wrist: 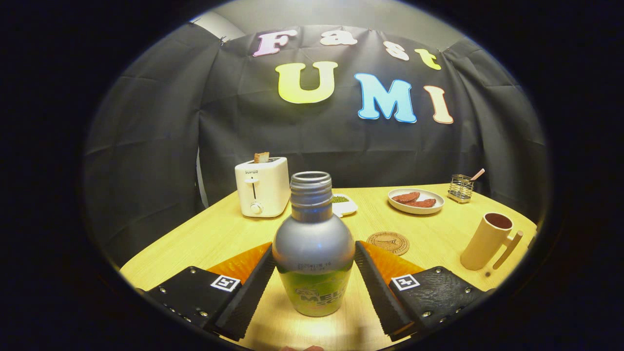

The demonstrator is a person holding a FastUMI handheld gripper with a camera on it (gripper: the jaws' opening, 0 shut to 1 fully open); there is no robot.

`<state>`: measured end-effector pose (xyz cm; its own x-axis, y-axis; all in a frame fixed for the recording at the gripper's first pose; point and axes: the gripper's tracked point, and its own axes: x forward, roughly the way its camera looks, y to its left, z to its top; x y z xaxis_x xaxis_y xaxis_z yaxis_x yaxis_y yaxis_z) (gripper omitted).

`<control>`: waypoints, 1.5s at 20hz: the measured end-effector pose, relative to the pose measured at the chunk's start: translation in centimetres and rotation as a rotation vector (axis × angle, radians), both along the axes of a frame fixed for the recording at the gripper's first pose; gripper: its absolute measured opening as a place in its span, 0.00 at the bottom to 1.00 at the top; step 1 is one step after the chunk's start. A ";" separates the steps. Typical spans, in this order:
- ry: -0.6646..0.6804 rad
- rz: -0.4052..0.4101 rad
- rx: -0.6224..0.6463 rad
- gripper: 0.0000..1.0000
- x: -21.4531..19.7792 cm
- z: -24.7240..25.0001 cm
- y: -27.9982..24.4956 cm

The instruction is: Take the bottle from table, then pour the juice into the cup, finally place the bottle on the coaster

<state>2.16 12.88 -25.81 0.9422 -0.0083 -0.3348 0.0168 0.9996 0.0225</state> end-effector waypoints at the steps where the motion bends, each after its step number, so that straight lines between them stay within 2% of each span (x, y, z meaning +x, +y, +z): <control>1: 0.007 -0.002 0.000 0.98 0.0 -0.3 -0.1; 14: 0.107 0.007 0.015 0.97 -1.0 -3.6 0.1; 16: 0.114 0.013 0.022 0.92 -0.9 -3.8 0.2; 18: 0.126 0.015 0.029 0.82 -1.0 -3.8 0.3; 26: 0.181 0.074 0.034 0.76 -1.3 -3.7 1.0; 27: 0.191 0.075 0.036 0.72 -1.2 -3.7 1.2; 30: 0.207 0.059 0.053 0.73 -0.8 -3.0 1.0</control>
